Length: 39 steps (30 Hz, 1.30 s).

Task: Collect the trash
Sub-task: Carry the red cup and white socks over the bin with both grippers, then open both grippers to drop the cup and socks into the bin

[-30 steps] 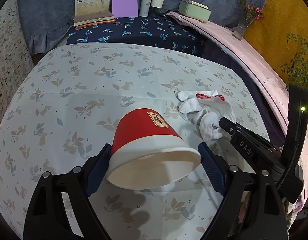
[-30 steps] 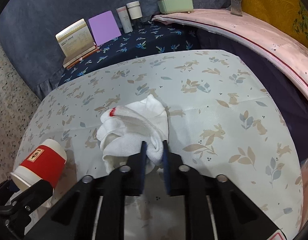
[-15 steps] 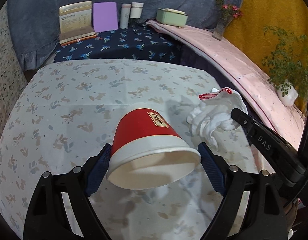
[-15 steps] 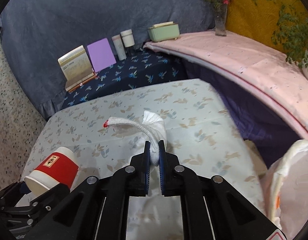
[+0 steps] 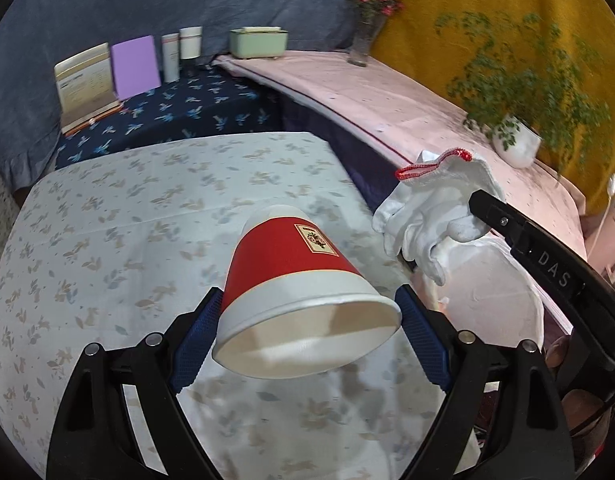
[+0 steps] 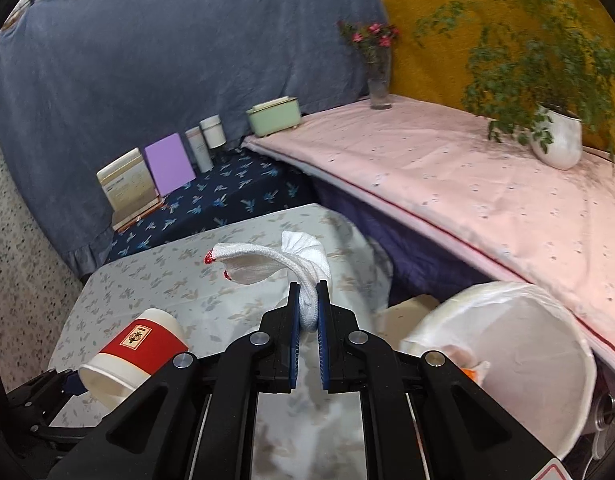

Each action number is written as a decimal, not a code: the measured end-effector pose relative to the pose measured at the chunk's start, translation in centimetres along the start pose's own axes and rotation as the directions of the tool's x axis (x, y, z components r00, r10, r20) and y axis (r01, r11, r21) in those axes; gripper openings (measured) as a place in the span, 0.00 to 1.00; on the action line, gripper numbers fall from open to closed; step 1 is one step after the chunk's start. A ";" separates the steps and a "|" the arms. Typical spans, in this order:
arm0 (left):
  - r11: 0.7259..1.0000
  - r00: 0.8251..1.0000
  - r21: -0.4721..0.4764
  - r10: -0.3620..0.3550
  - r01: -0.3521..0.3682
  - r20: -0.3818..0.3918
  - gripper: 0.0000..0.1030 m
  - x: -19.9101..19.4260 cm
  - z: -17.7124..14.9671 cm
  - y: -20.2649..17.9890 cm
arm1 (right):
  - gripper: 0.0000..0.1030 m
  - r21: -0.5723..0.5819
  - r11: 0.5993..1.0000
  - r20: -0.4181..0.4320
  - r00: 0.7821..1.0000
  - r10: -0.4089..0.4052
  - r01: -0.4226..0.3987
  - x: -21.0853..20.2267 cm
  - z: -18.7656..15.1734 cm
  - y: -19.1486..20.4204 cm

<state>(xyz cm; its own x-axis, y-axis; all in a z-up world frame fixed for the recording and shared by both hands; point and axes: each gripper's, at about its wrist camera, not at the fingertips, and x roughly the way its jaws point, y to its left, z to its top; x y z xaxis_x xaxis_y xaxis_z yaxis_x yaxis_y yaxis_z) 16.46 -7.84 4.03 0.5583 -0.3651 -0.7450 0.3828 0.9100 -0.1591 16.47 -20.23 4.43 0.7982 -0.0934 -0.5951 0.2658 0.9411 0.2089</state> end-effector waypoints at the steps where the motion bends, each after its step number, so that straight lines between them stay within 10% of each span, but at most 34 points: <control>1: 1.000 1.000 0.015 -0.005 0.005 -0.002 0.80 0.0 -0.1 -1.0 | 0.07 0.008 1.000 0.006 1.000 -0.009 0.009 -0.5 0.0 -0.8; 18: 0.975 0.995 0.201 -0.086 0.096 -0.056 0.80 1.6 -1.9 -12.2 | 0.07 0.148 0.982 0.038 0.991 -0.128 0.121 -5.7 -1.9 -11.7; 39: 0.941 0.982 0.286 -0.154 0.179 -0.109 0.86 4.3 -3.5 -17.4 | 0.15 0.224 0.958 0.005 0.983 -0.185 0.180 -6.4 -4.2 -17.5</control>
<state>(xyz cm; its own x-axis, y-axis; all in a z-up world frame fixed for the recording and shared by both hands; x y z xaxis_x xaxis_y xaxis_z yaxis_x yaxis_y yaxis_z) 9.63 -24.60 1.31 0.4094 -0.4769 -0.7778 0.6709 0.7351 -0.0975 4.40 -34.75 1.35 0.7376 -0.2677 -0.6199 0.5191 0.8119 0.2670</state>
